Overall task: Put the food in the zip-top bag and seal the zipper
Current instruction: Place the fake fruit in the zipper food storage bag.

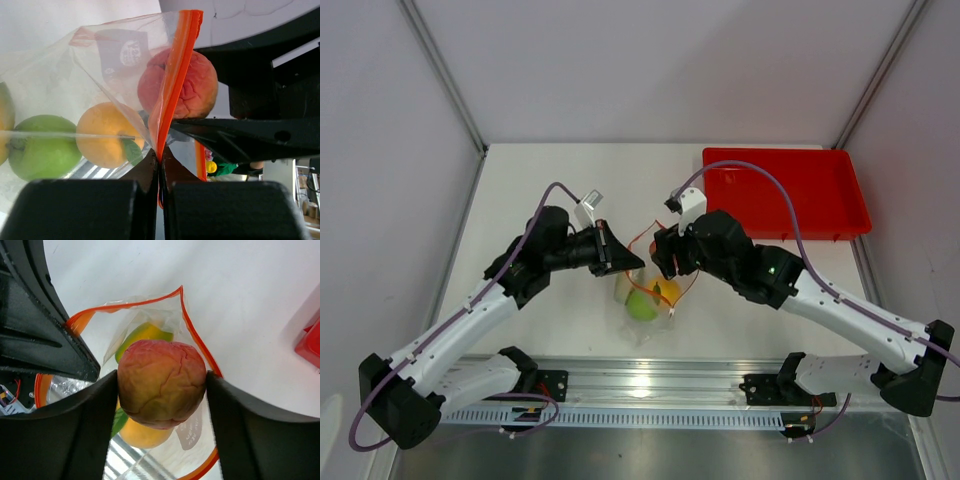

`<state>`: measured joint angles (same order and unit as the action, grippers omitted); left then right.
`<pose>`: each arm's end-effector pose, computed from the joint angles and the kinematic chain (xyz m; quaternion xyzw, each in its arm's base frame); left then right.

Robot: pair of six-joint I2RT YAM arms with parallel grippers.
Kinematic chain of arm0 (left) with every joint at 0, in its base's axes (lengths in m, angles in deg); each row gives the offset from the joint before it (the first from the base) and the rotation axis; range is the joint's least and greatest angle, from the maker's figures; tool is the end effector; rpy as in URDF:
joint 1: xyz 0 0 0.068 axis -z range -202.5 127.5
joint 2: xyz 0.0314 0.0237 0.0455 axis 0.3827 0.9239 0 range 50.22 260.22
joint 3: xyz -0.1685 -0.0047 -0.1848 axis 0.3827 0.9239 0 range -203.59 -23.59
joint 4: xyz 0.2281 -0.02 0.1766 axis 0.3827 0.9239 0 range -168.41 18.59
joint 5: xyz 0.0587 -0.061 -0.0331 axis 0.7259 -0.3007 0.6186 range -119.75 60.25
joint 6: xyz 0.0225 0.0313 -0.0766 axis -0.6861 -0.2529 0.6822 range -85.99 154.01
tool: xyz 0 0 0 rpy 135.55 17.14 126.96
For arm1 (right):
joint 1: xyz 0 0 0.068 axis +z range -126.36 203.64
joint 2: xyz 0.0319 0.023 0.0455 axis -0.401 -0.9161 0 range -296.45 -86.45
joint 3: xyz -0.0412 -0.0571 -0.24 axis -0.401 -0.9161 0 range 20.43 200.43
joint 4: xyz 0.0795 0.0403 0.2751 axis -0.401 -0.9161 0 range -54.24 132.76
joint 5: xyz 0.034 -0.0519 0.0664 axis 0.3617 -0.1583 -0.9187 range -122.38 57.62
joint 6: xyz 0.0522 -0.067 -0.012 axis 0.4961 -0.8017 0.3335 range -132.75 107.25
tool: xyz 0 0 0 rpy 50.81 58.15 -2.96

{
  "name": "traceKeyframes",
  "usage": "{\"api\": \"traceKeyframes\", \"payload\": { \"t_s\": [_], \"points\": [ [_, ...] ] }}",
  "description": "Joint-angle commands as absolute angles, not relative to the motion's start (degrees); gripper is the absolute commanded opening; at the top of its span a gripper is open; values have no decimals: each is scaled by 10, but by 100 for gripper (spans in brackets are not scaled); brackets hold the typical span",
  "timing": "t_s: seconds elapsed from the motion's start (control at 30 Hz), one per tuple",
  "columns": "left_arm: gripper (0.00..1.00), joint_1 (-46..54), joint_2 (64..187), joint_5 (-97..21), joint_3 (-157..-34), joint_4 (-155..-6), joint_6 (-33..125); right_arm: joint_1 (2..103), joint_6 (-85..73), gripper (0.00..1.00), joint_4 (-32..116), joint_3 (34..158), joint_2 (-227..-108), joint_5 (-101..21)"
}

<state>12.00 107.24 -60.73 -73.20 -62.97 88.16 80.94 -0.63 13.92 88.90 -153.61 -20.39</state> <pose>0.2226 -0.2002 0.2854 0.0085 0.8164 -0.5315 0.2257 0.1919 0.2698 0.3330 -0.2767 0.8059 0.2202 0.4748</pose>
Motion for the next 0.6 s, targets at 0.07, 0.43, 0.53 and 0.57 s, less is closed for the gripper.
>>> {"api": "traceKeyframes", "payload": {
  "t_s": [0.07,0.43,0.53,0.57],
  "points": [
    [1,123,1070,-639,-729,-687,918,813,-19,82,153,927,-1551,-176],
    [1,122,1075,-622,-728,-701,937,812,-12,99,126,962,-1527,-174],
    [1,123,1070,-598,-727,-700,951,813,0,98,107,960,-1500,-199],
    [0,122,1068,-584,-727,-699,955,812,3,96,103,958,-1482,-206]
  ]
}}
